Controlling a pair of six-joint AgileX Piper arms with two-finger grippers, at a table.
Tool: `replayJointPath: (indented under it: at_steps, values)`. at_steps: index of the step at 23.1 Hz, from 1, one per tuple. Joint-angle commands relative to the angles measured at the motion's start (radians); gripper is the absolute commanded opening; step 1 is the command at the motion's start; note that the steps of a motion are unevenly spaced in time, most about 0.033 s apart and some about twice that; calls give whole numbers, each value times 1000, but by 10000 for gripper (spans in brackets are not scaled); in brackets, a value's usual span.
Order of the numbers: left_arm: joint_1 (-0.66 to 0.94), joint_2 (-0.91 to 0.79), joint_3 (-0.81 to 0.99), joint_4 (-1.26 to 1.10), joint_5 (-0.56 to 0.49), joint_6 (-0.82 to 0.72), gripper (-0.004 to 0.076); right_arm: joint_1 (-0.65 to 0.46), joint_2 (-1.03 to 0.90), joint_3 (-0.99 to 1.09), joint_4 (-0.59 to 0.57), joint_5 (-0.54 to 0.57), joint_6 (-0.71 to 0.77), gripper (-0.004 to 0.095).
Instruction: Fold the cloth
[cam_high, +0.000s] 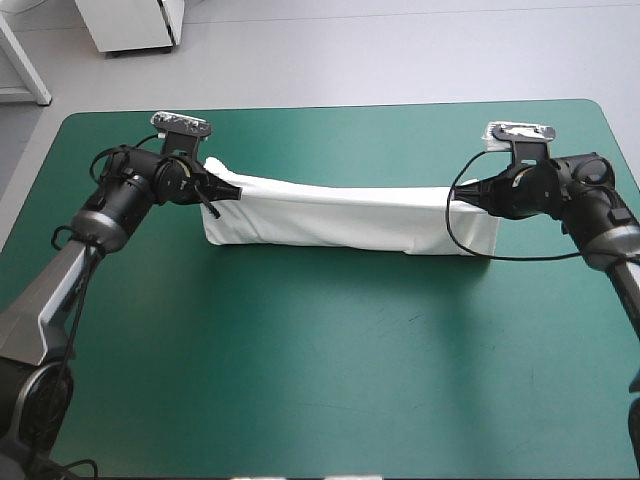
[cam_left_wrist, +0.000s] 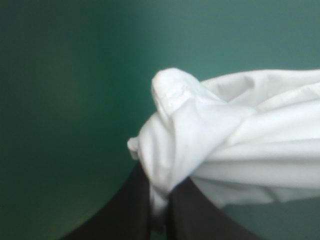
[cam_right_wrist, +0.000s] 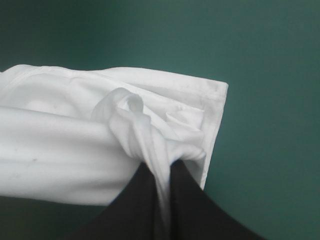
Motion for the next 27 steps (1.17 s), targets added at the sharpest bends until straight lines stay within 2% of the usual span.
replayJointPath:
  at_steps: [1, 6, 10, 19, 21, 27]
  values:
    - [9, 76, -129, 10, -61, 7, -9, -2, 88, -113, -36, -57, -1, -19]
    - [9, 234, -223, -68, -58, 33, -9, -2, 260, -240, -38, -73, -1, -19]
    - [9, 327, -230, -89, -72, 35, -9, -51, 388, -299, 24, -59, -1, -19]
    - [9, 388, -230, -162, -138, 52, -4, -71, 424, -304, 138, -42, -117, 2]
    - [9, 388, -230, -162, -136, 52, 19, -71, 424, -304, 168, -33, -129, 67]
    - [9, 337, -230, -161, -81, 57, 211, -71, 421, -352, 179, 50, -129, 481]
